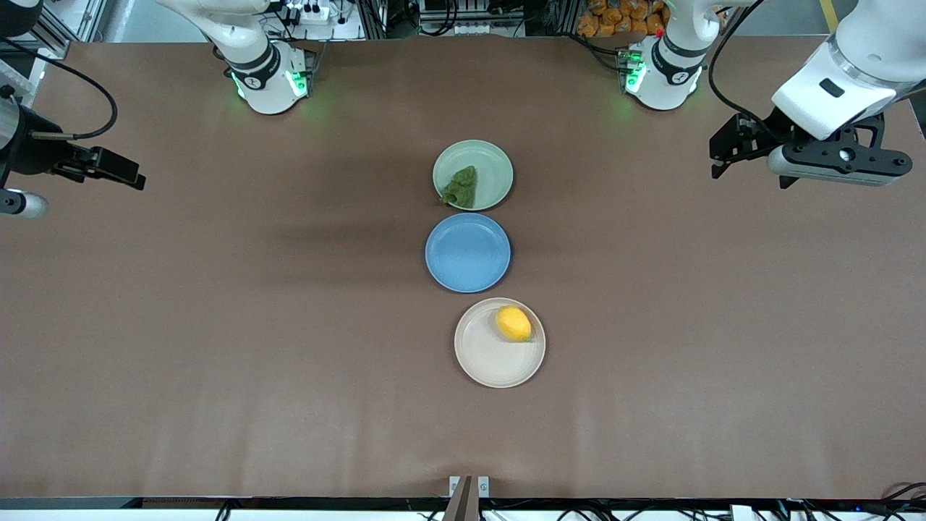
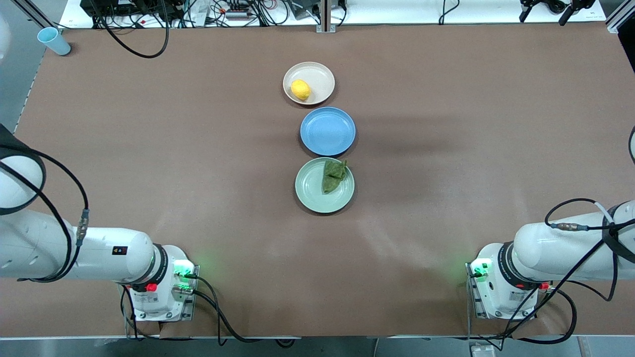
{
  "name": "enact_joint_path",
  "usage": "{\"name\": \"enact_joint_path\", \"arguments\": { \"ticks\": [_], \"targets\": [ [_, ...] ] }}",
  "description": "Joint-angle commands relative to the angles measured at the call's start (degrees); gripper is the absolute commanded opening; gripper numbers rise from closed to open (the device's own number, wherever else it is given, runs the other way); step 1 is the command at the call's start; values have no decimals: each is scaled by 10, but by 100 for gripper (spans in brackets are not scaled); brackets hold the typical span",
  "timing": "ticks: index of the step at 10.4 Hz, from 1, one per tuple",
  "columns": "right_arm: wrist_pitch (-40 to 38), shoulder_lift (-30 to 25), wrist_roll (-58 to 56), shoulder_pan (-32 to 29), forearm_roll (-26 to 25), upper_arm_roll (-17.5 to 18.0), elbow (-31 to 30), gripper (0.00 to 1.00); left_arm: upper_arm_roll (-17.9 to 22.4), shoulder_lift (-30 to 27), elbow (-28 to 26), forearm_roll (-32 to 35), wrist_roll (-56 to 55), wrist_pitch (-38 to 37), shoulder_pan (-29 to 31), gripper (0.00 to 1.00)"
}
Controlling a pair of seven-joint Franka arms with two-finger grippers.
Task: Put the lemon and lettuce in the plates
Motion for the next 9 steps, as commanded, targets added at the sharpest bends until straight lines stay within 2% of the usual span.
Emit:
{"name": "enact_joint_path", "arguments": {
  "ticks": [1,9],
  "targets": [
    [2,0,5,-5,11,3,6,100,-2,7,15,8,8,-14,-1,100],
    [4,0,5,-4,8,3,5,100,0,9,13,14,6,-14,8,100]
  ]
}}
